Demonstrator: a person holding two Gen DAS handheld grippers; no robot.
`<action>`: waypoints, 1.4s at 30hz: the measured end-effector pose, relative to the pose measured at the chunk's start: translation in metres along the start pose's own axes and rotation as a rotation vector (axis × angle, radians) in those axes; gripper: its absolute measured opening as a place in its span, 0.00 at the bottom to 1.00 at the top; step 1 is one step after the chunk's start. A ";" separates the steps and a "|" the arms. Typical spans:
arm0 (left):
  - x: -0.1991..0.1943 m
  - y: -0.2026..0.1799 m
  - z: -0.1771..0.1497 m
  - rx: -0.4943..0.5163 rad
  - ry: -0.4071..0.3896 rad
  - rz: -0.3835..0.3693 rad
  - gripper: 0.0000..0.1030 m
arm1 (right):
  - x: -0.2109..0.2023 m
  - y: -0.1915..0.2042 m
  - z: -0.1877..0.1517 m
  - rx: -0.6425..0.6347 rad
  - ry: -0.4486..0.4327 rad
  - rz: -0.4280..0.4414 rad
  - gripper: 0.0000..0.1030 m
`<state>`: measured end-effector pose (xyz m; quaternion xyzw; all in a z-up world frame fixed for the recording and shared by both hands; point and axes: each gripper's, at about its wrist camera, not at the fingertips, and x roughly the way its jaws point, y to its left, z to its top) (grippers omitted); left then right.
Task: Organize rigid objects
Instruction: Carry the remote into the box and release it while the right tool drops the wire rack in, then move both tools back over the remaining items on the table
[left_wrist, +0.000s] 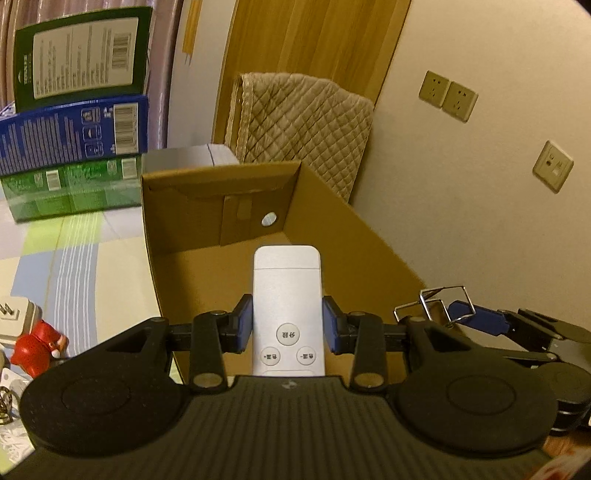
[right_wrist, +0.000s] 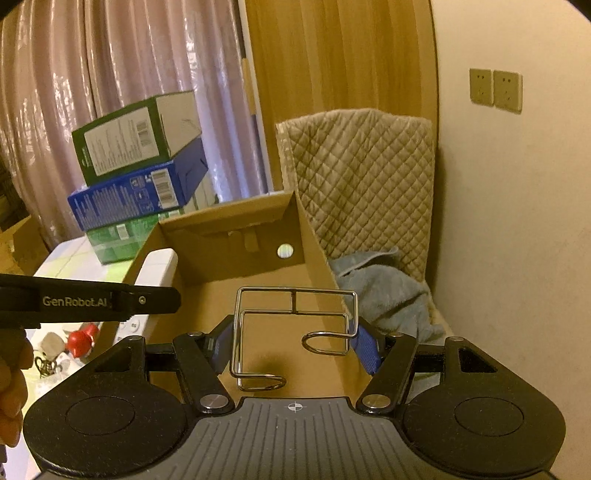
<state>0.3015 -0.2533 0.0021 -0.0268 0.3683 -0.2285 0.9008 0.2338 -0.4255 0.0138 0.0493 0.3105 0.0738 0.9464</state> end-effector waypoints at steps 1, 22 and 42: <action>0.002 0.000 -0.001 -0.001 0.005 0.002 0.32 | 0.002 0.000 -0.002 -0.003 0.004 0.003 0.61; -0.006 0.008 -0.013 0.032 0.019 0.026 0.31 | 0.014 0.008 -0.011 -0.045 0.045 0.006 0.61; -0.037 0.020 -0.018 0.029 -0.004 0.050 0.31 | 0.008 0.023 -0.013 -0.060 0.046 0.010 0.61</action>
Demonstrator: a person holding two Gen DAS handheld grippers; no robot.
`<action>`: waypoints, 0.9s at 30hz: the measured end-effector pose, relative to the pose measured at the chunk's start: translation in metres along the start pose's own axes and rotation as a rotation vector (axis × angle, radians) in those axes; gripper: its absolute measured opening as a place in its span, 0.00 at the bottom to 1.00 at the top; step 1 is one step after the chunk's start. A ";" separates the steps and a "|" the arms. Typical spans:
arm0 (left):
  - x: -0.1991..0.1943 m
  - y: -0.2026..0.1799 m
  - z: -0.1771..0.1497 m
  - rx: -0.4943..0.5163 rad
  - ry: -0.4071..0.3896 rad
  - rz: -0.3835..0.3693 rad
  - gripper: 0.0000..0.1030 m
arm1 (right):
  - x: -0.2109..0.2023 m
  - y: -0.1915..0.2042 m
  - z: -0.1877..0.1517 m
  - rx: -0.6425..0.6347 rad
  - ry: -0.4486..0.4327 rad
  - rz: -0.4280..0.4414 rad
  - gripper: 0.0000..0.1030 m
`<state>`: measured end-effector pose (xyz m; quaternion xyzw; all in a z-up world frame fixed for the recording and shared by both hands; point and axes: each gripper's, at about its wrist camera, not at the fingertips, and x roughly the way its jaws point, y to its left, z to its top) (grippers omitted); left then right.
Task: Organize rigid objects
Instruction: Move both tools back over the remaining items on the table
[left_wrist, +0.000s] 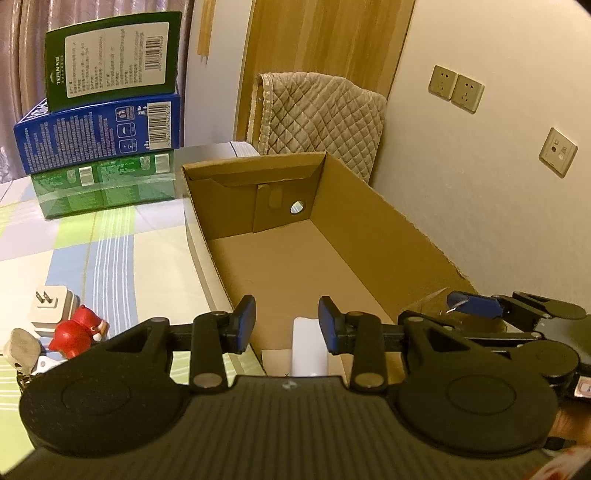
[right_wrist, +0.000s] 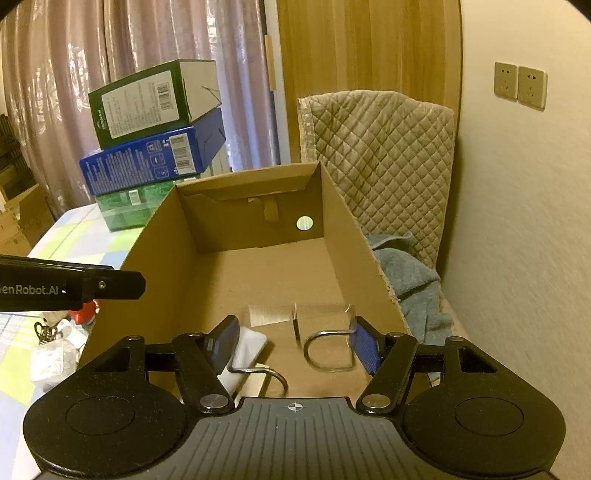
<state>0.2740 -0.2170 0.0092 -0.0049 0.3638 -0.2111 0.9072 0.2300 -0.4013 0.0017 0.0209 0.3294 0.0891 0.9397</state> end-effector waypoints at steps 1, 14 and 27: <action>-0.001 0.001 0.000 0.000 -0.002 0.001 0.31 | -0.002 0.000 0.001 -0.001 -0.007 -0.002 0.61; -0.062 0.026 0.003 -0.019 -0.069 0.027 0.31 | -0.061 0.028 0.029 -0.002 -0.124 0.025 0.61; -0.162 0.119 -0.012 -0.052 -0.137 0.191 0.31 | -0.103 0.131 0.042 -0.084 -0.224 0.198 0.62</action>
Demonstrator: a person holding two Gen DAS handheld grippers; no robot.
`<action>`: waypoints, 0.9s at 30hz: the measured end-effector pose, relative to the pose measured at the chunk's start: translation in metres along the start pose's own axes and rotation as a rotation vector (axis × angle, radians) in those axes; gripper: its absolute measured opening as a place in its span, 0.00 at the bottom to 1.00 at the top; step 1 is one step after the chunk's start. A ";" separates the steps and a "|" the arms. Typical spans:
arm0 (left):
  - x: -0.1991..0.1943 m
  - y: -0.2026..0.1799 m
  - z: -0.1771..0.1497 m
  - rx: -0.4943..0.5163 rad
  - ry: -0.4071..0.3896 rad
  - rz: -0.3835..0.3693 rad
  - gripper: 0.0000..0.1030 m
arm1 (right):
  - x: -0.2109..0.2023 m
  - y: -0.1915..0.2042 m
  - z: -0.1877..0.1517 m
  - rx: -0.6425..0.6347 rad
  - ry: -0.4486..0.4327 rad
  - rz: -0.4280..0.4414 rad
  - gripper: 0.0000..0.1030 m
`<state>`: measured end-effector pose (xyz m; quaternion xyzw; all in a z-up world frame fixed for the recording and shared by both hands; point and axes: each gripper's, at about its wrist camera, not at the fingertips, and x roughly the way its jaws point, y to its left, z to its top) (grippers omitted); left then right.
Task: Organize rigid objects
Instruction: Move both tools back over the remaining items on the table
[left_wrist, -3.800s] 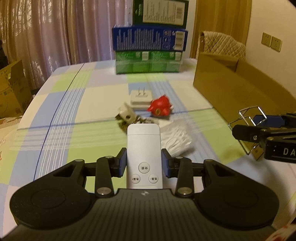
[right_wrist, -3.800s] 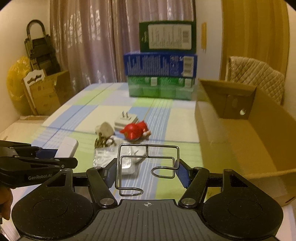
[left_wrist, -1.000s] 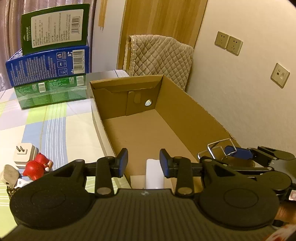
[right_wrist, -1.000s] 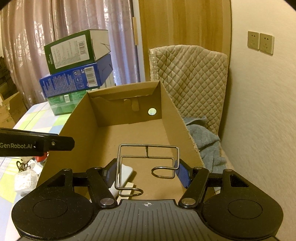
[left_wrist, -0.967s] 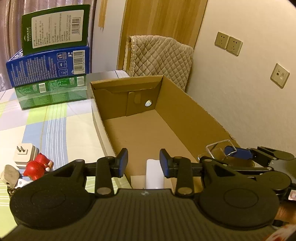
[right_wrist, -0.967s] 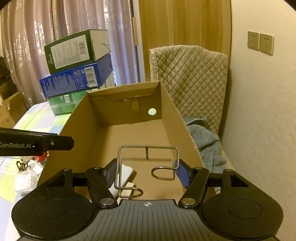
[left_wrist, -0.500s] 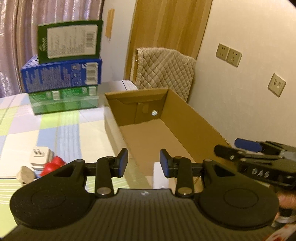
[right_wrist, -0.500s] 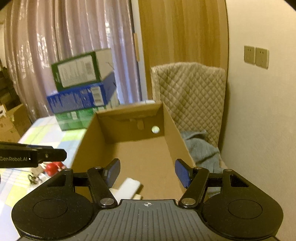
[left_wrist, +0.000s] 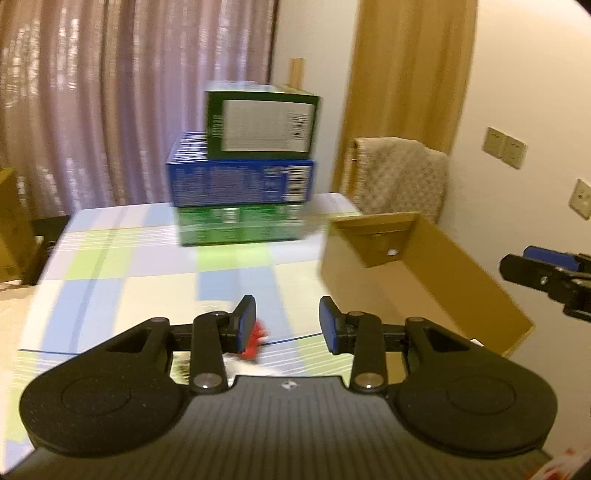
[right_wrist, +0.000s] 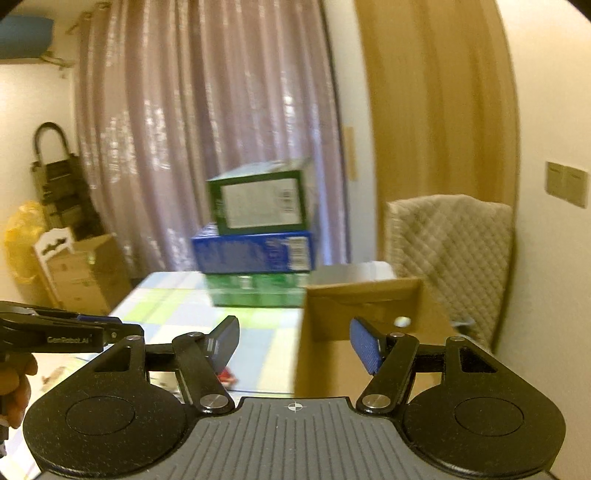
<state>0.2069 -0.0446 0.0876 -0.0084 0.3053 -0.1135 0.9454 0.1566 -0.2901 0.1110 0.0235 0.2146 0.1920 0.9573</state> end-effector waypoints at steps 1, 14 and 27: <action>-0.005 0.010 -0.003 -0.005 -0.001 0.016 0.31 | 0.003 0.008 -0.001 -0.001 0.002 0.013 0.62; -0.018 0.108 -0.073 -0.092 0.061 0.180 0.41 | 0.064 0.076 -0.070 -0.019 0.129 0.093 0.77; 0.043 0.141 -0.122 -0.091 0.141 0.187 0.69 | 0.132 0.102 -0.125 -0.045 0.281 0.119 0.89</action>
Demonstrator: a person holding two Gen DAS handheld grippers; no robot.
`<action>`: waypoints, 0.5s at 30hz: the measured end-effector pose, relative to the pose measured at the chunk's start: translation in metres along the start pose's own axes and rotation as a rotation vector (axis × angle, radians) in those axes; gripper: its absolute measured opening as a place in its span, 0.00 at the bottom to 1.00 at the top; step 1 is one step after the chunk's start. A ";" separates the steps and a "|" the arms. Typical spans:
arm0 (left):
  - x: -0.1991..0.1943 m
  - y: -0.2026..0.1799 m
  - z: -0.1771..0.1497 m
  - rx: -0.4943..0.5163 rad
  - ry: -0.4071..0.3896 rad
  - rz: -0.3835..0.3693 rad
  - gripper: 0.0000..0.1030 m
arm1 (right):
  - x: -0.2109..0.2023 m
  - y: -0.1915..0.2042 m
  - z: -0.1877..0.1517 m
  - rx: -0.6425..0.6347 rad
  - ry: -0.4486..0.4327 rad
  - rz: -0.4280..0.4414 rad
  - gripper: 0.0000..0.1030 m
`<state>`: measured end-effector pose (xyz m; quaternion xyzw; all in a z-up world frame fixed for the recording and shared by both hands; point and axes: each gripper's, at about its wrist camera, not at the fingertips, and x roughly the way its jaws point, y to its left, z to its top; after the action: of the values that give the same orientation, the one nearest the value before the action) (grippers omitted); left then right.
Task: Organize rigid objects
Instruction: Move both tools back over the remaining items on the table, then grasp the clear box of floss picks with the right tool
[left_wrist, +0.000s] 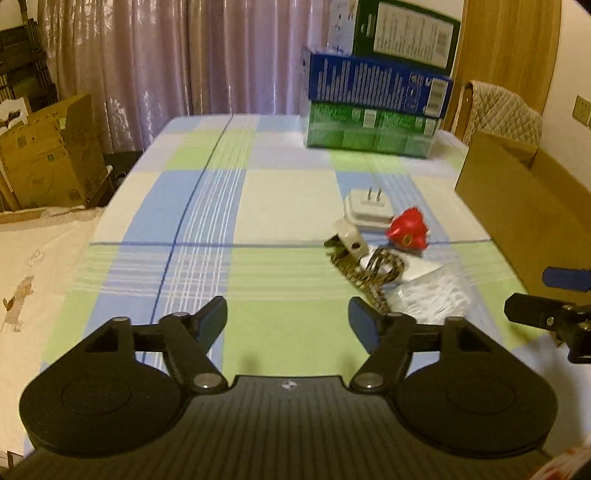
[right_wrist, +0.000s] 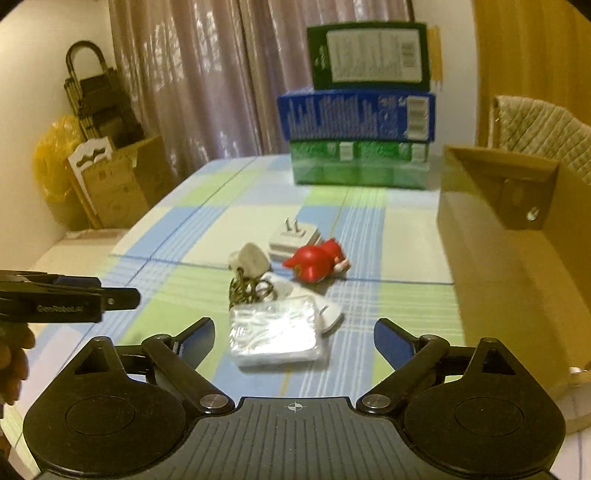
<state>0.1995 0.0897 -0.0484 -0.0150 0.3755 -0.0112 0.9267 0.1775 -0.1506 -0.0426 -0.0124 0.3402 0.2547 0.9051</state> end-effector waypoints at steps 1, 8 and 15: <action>0.004 0.002 -0.001 0.004 0.014 0.000 0.70 | 0.004 0.002 -0.001 -0.005 0.005 0.002 0.90; 0.018 0.020 0.010 -0.024 0.012 0.005 0.85 | 0.042 0.011 0.000 -0.004 0.051 0.014 0.94; 0.032 0.031 0.016 -0.040 0.030 0.022 0.89 | 0.072 0.017 -0.002 -0.039 0.096 -0.006 0.94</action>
<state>0.2336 0.1196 -0.0601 -0.0295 0.3897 0.0061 0.9204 0.2144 -0.1032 -0.0860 -0.0432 0.3784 0.2577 0.8880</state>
